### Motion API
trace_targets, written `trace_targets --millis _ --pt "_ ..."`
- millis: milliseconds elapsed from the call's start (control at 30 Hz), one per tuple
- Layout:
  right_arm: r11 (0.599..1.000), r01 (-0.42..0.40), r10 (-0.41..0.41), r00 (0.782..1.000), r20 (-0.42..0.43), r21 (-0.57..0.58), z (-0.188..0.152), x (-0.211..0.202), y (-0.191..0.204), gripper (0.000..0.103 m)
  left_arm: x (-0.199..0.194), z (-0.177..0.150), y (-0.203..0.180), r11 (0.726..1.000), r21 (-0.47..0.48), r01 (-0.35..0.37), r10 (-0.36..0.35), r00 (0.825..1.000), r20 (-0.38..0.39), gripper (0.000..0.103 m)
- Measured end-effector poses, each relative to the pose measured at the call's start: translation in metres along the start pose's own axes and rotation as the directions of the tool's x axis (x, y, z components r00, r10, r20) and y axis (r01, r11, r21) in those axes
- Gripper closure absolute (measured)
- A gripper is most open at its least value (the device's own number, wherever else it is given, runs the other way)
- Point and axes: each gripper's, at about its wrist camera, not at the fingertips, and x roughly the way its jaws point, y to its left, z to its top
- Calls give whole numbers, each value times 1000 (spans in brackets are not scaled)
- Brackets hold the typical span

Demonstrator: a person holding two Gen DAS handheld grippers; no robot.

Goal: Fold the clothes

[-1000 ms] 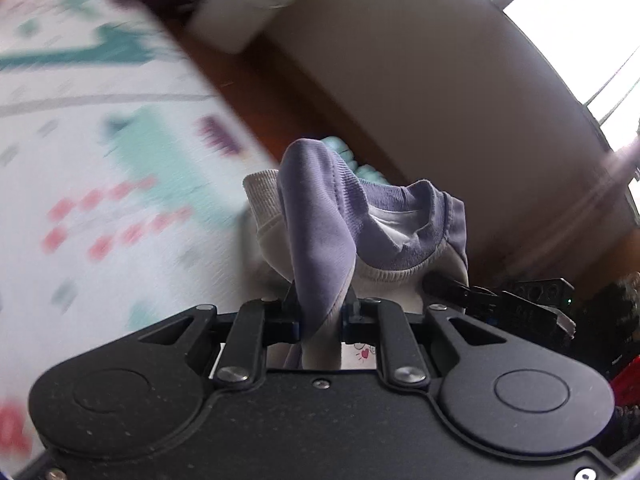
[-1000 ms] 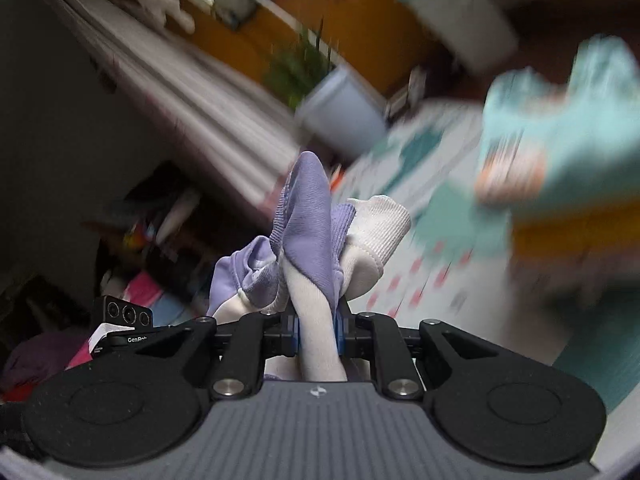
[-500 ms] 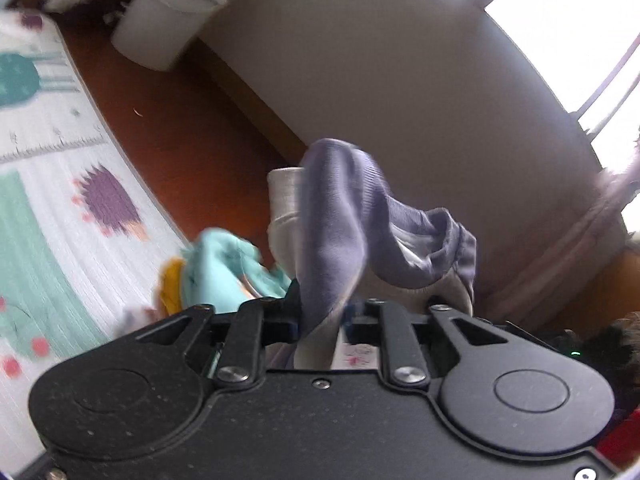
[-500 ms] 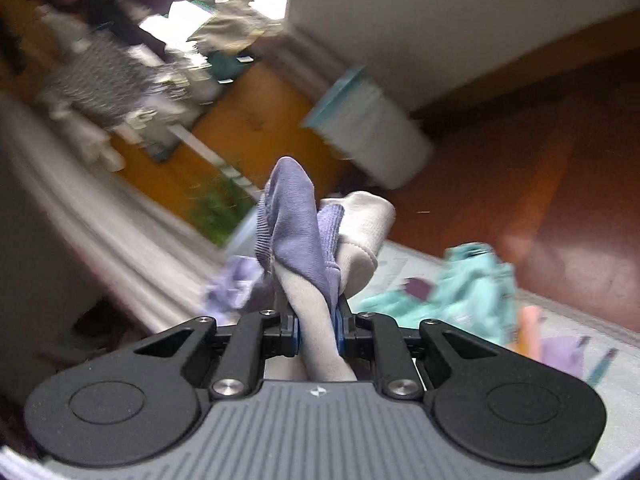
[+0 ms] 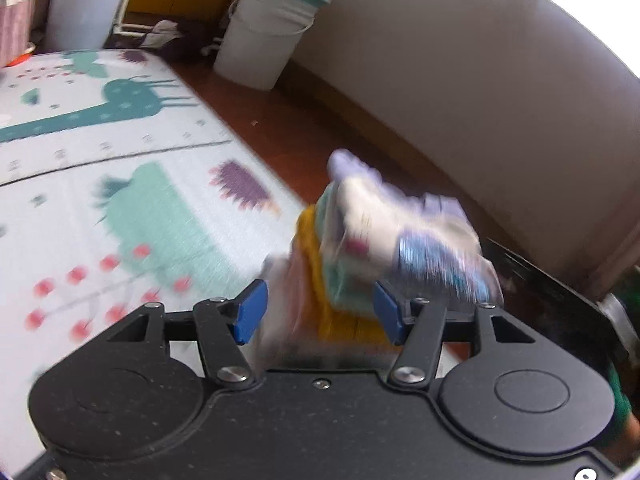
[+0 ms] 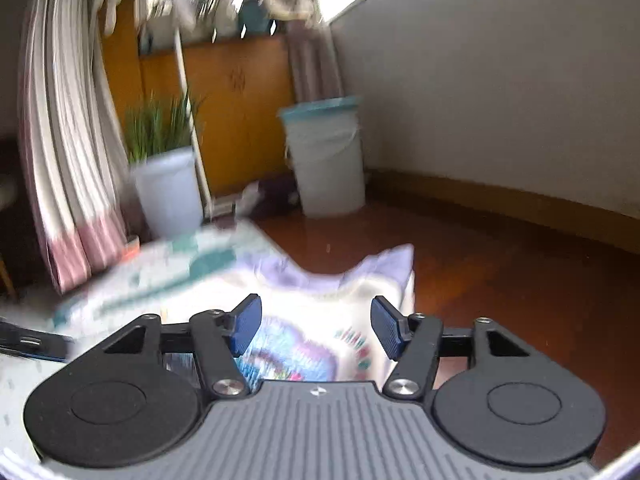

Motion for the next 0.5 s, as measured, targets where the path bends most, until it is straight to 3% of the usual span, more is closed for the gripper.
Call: trace_targets --millis 133,200,267,400,433,500 --pt "996 26 -32 996 -82 -82 -5 8 22 42 -70 -22 8 998 26 -55 56 998 -42 45" --pt "996 17 -25 996 -84 -91 -2 3 32 43 -119 -38 9 991 54 -123 127 989 -76 40" --pt "999 -39 36 996 -77 -38 12 -14 41 41 -167 -54 10 970 91 -225 232 970 -72 32" --pt "985 -167 171 982 -85 44 48 -52 78 14 -256 -78 17 932 19 -361 360 926 -116 21" --pt "986 -168 167 983 -72 -13 61 -67 97 4 -277 -83 17 921 -5 -389 386 915 -114 18" --pt "978 -168 163 986 -45 -128 85 -97 134 3 -321 -95 13 894 -49 -446 443 894 -60 14"
